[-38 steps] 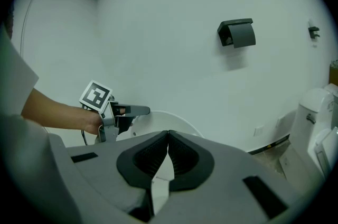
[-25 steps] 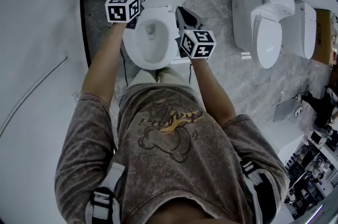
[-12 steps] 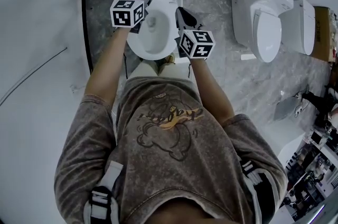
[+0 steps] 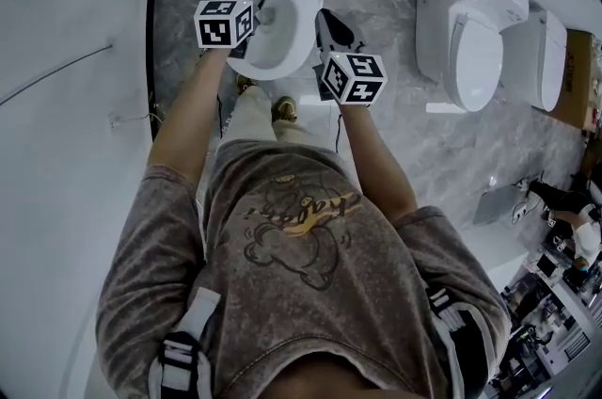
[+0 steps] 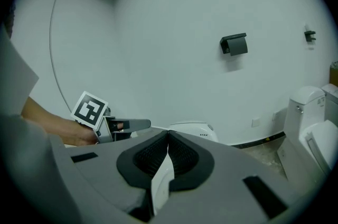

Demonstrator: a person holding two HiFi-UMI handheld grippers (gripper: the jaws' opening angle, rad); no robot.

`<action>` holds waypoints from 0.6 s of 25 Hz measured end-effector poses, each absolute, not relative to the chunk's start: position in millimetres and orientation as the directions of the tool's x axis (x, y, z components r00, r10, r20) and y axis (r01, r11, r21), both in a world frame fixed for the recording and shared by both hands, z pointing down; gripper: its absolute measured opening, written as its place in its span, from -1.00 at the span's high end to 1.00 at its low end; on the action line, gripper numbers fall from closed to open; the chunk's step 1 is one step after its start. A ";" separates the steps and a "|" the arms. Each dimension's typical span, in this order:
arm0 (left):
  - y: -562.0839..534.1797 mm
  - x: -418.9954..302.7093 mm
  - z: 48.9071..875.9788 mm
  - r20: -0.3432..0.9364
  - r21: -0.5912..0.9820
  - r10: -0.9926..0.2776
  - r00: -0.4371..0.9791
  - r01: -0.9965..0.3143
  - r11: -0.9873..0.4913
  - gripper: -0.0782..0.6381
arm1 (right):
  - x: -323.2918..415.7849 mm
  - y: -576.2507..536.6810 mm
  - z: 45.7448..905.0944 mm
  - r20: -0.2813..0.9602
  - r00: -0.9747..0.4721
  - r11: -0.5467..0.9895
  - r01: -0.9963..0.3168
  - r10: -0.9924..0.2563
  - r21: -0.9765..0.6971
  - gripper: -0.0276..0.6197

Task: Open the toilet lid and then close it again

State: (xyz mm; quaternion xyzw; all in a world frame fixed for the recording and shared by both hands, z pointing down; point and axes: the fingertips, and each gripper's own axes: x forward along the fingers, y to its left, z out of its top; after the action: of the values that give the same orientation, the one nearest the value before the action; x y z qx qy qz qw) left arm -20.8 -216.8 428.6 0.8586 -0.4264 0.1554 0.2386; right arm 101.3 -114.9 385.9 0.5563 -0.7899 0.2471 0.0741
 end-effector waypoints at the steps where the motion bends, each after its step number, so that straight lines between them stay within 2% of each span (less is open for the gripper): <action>1: -209.8 -23.3 432.5 0.473 0.284 -0.663 0.580 -0.813 -0.508 0.04 | 102.5 -107.2 388.3 0.395 -0.372 0.259 -0.914 -0.840 -0.311 0.83; 9: -164.5 -36.3 457.1 0.513 0.339 -0.644 0.568 -0.823 -0.455 0.04 | 107.9 -74.0 399.2 0.426 -0.338 0.210 -0.924 -0.839 -0.320 0.83; 15: -131.0 -42.7 486.6 0.582 0.334 -0.588 0.562 -0.824 -0.457 0.12 | 89.0 -61.9 409.2 0.435 -0.345 0.213 -0.922 -0.831 -0.324 0.83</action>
State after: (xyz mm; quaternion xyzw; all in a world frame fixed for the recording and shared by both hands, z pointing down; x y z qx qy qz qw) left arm -42.7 -131.0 486.6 0.8308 -0.4248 0.1962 0.3014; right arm 89.0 -61.9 409.2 0.5660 -0.7743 0.2703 0.0835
